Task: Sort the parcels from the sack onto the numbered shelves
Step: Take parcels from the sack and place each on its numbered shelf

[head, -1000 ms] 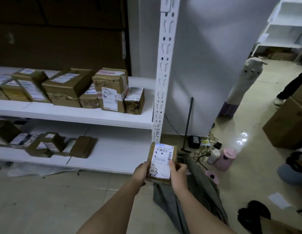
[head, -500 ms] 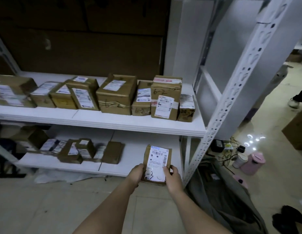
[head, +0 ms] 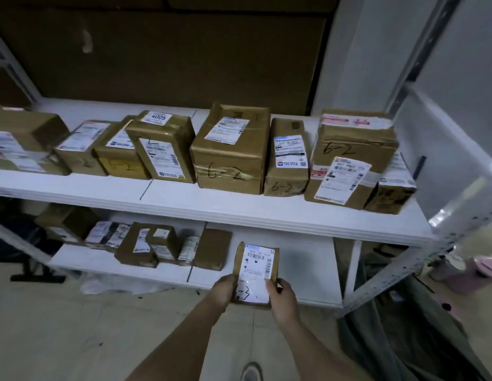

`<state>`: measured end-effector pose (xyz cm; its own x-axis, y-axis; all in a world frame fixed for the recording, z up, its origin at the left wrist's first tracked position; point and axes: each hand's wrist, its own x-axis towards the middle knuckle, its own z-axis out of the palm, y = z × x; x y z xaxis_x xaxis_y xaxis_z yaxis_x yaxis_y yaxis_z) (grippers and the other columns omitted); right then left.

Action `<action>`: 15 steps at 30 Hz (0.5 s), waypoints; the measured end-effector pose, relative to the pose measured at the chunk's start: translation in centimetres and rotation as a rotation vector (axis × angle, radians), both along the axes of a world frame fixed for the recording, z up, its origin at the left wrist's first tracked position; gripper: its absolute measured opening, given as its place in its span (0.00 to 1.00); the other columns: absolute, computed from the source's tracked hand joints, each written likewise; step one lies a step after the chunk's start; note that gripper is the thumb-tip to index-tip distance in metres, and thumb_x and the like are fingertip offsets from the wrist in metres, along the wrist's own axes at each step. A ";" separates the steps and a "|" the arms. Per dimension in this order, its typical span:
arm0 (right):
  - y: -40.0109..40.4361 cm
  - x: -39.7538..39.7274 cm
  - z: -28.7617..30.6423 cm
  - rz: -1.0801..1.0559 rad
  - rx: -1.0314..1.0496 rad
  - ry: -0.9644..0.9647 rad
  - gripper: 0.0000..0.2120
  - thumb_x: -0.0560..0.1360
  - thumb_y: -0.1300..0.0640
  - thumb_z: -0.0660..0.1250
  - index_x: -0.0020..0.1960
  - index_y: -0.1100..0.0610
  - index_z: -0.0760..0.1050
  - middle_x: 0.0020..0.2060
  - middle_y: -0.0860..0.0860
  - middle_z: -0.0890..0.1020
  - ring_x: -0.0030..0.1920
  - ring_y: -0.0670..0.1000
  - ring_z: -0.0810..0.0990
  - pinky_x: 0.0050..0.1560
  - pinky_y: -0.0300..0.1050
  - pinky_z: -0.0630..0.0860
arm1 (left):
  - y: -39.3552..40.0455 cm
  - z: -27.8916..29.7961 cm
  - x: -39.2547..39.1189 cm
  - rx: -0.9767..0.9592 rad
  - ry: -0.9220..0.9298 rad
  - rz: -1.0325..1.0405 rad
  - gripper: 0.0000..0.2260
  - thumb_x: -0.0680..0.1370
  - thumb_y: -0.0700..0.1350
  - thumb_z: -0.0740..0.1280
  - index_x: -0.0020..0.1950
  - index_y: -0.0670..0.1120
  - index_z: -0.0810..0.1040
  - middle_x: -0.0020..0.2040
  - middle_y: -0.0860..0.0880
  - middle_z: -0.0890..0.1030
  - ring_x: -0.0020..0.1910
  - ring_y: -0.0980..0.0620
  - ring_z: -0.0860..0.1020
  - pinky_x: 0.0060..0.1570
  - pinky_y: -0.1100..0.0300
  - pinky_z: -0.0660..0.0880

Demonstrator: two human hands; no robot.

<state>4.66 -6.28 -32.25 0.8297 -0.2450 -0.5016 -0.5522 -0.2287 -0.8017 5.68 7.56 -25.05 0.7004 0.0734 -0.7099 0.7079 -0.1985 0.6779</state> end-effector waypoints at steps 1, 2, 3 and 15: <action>0.6 0.9 -1.0 0.007 -0.002 0.003 0.09 0.78 0.50 0.64 0.53 0.54 0.73 0.51 0.55 0.81 0.51 0.55 0.80 0.50 0.47 0.74 | 0.5 -0.5 1.0 0.004 0.006 0.009 0.10 0.84 0.43 0.52 0.55 0.44 0.72 0.49 0.47 0.76 0.43 0.52 0.73 0.22 0.74 0.67; 1.1 1.5 -1.8 0.021 -0.005 0.008 0.08 0.78 0.50 0.64 0.52 0.55 0.73 0.50 0.55 0.81 0.49 0.55 0.80 0.50 0.47 0.75 | 1.1 -2.2 1.9 0.017 -0.001 0.007 0.10 0.84 0.42 0.53 0.56 0.43 0.73 0.47 0.46 0.77 0.41 0.52 0.73 0.21 0.73 0.66; 1.7 2.3 -2.7 0.032 -0.003 0.011 0.08 0.79 0.50 0.64 0.51 0.55 0.73 0.48 0.54 0.81 0.47 0.54 0.80 0.48 0.46 0.74 | 1.9 -4.8 3.2 0.033 -0.010 0.000 0.10 0.84 0.41 0.54 0.58 0.42 0.74 0.47 0.46 0.77 0.40 0.52 0.73 0.22 0.73 0.67; 5.9 8.3 -21.8 0.115 -0.067 -0.021 0.06 0.79 0.55 0.64 0.55 0.54 0.74 0.48 0.49 0.80 0.51 0.51 0.79 0.49 0.43 0.74 | 7.1 -28.2 8.9 0.286 -0.168 -0.139 0.14 0.82 0.40 0.54 0.64 0.42 0.75 0.53 0.46 0.81 0.51 0.47 0.78 0.50 0.62 0.71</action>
<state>12.93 -0.36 -54.04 0.8641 -0.1799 -0.4700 -0.5029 -0.3427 -0.7935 14.63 14.69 -53.22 0.8227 0.1488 -0.5486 0.5444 -0.4836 0.6853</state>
